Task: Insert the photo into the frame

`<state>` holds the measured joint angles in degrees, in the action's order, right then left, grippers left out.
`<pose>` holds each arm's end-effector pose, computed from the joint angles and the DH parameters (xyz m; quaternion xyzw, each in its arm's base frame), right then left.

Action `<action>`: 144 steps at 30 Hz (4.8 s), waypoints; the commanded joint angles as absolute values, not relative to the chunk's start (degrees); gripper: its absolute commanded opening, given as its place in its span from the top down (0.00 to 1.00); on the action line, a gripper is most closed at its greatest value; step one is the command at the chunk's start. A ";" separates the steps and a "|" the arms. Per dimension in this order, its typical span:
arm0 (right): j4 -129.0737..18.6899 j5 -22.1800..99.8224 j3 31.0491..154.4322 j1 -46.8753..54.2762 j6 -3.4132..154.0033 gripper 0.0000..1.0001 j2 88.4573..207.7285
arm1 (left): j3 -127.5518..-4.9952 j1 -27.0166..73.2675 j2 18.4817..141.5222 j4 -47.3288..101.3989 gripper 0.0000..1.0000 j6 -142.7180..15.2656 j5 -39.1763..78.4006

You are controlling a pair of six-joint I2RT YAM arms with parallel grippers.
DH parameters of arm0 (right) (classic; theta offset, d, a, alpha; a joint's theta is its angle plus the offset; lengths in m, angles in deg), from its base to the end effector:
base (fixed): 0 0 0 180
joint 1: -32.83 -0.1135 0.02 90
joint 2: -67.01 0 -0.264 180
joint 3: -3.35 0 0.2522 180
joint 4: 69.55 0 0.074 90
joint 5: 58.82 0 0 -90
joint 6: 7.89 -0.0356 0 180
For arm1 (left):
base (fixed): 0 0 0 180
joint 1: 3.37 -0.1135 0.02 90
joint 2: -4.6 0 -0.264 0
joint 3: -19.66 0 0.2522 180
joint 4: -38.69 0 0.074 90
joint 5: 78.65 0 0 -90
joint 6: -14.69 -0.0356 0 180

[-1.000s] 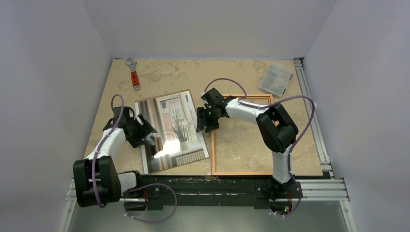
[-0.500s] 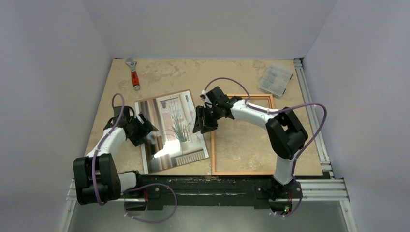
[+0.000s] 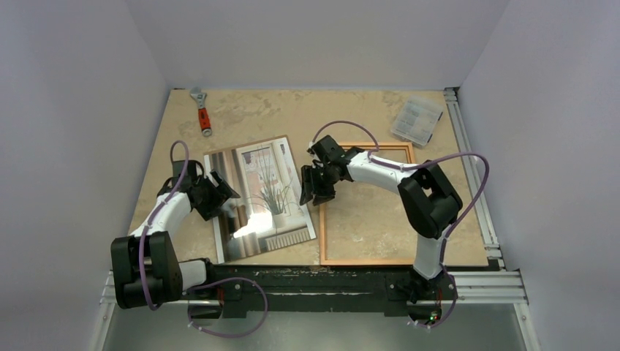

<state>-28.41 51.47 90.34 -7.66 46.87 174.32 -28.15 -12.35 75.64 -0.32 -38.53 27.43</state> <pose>0.2858 0.2603 0.1836 -0.0871 0.9510 0.2837 0.0868 0.2153 0.0240 0.1680 -0.3428 0.8987 -0.1889 0.1980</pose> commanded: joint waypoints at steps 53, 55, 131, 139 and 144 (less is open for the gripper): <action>-56.74 66.88 73.38 -5.55 29.98 0.97 167.87 | -26.51 -11.90 72.74 -4.23 0.24 -41.38 27.93; -54.30 65.32 72.88 -4.48 31.36 1.00 165.67 | -26.81 -11.90 68.85 -5.50 0.22 -41.40 28.31; -40.58 88.98 73.91 19.15 55.61 0.67 171.42 | -30.66 15.17 88.35 4.86 0.37 -28.17 23.25; -39.66 86.85 73.60 15.52 54.05 0.84 167.11 | -31.02 15.26 88.01 3.84 0.37 -28.40 22.59; -35.55 84.02 77.01 15.52 53.85 0.97 163.19 | -31.43 15.26 85.50 2.18 0.36 -28.58 21.53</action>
<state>-38.33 85.53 73.20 15.44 54.52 167.65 -33.00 14.45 84.71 3.11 -27.28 27.16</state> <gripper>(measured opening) 0.079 0.632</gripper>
